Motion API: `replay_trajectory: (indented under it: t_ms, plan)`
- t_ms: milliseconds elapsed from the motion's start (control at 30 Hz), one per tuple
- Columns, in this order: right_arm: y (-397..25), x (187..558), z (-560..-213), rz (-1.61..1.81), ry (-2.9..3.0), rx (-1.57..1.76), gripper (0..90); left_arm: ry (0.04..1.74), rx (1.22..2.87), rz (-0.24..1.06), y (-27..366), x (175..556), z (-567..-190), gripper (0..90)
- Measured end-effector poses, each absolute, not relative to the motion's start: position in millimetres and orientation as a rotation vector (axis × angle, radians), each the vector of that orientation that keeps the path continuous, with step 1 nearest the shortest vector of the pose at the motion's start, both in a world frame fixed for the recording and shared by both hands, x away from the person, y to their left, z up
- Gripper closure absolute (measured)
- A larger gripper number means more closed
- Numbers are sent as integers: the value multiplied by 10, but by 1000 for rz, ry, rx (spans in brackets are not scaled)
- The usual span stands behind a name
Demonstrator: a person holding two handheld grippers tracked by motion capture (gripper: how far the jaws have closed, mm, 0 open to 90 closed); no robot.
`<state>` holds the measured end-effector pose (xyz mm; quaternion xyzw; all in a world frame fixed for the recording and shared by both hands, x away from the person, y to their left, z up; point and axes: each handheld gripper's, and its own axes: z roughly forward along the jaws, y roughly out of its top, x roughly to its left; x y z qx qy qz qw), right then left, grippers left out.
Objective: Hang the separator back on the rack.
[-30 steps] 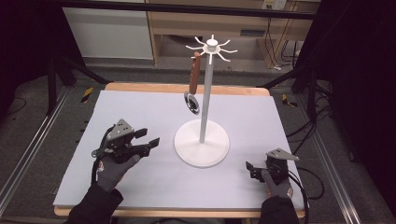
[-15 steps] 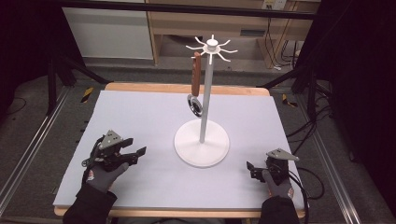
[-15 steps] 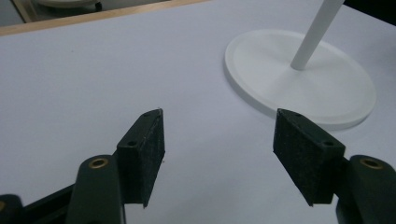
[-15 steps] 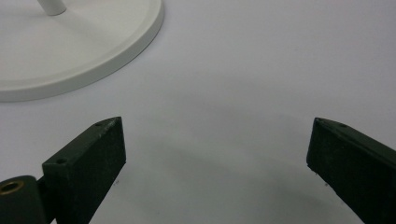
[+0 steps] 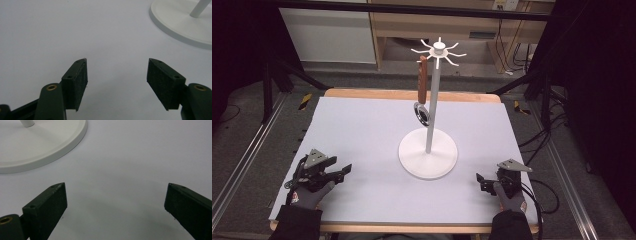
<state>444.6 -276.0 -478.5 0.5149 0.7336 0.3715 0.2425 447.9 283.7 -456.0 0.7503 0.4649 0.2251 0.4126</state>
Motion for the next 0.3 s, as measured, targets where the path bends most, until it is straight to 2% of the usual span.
replay_trajectory:
  t_ms: [300]
  plan:
    - [-2765, 4447, -4783, 1010, 2009, 1410, 48, 1184, 1920, 594, 2875, 4447, -4613, 324]
